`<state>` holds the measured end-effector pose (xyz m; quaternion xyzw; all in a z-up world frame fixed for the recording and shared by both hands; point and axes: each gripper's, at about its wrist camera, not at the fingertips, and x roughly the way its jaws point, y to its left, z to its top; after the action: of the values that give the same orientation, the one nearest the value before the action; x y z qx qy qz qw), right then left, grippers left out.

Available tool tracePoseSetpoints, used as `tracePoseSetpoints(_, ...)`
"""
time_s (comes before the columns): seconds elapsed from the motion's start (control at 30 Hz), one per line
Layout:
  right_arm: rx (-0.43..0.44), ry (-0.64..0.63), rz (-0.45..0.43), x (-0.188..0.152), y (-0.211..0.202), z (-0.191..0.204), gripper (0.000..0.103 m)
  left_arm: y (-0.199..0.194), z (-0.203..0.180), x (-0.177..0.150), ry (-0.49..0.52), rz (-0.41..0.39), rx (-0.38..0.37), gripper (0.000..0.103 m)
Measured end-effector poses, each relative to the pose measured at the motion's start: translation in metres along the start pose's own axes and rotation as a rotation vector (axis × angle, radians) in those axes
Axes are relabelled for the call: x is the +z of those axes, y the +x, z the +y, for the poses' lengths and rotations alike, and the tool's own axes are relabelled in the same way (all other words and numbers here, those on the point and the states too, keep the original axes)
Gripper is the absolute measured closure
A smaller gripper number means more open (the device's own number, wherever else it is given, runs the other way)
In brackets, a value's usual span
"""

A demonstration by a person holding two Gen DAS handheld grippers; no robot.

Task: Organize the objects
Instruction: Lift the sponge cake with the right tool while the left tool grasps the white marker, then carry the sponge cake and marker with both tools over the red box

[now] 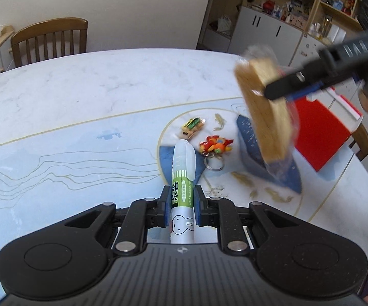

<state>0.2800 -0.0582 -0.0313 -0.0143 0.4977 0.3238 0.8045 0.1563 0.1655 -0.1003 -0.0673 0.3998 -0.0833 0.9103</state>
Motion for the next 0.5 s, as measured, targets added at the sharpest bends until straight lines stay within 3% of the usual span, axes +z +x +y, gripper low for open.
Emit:
tracePoseSetpoints(0.2,0.024,0.041,0.024,-0.021,-0.033,-0.017,0.033,-0.019,-0.027,0.005,-0.036,-0.049,0.009,0.087)
tracePoseSetpoints(0.5,0.026,0.05,-0.016,-0.045,-0.09,-0.058,0.033,-0.032,-0.084,0.019,-0.031,-0.092,-0.003,0.087)
